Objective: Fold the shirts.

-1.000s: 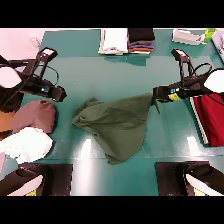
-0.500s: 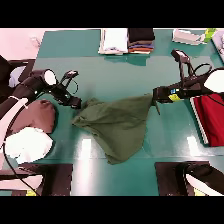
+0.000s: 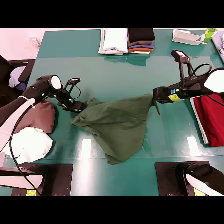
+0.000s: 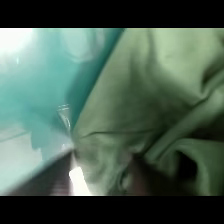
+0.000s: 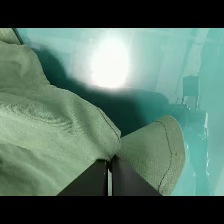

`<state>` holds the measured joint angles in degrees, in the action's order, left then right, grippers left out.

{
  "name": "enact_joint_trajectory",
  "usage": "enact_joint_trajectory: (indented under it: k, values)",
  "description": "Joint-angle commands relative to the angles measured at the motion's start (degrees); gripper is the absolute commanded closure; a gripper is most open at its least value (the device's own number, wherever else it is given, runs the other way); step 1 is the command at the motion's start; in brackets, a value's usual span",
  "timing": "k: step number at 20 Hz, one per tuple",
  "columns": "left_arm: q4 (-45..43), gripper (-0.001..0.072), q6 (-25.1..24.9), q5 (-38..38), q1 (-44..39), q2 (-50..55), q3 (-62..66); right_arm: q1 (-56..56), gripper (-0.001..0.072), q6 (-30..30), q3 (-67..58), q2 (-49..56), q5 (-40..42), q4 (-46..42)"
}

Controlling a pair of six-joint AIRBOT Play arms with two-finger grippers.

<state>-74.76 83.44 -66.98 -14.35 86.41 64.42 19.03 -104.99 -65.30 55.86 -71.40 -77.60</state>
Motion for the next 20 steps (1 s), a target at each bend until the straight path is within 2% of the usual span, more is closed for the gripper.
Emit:
enact_joint_trajectory:
  k: [1,4,7,11,16,20]
  values:
    - [0.15,0.0661,-0.24,0.28,-0.09,-0.28,-0.07,0.0,0.0693,0.02,0.0,-0.02,1.16,-0.02]
    - [-1.55,0.0673,-0.98,0.42,-0.09,-3.37,3.23,-0.07,0.0693,0.02,-0.15,-1.09,2.58,-0.11]
    - [-6.86,0.0673,-0.98,0.57,-0.07,-10.47,10.8,-1.31,0.0693,0.04,-4.52,-3.13,3.52,-0.48]
    - [-14.36,0.0673,-0.98,0.55,-0.09,-22.6,24.17,-6.58,0.0694,1.81,-19.23,-4.33,2.23,-0.46]
    - [-14.95,0.0674,-0.98,1.09,-0.09,-35.26,39.34,-12.46,0.0694,4.31,-38.49,-4.28,-3.45,-0.48]
    - [-14.91,0.0674,-0.98,2.54,-0.09,-39.85,46.16,-17.44,0.0694,6.12,-48.96,-4.22,-7.26,-0.44]
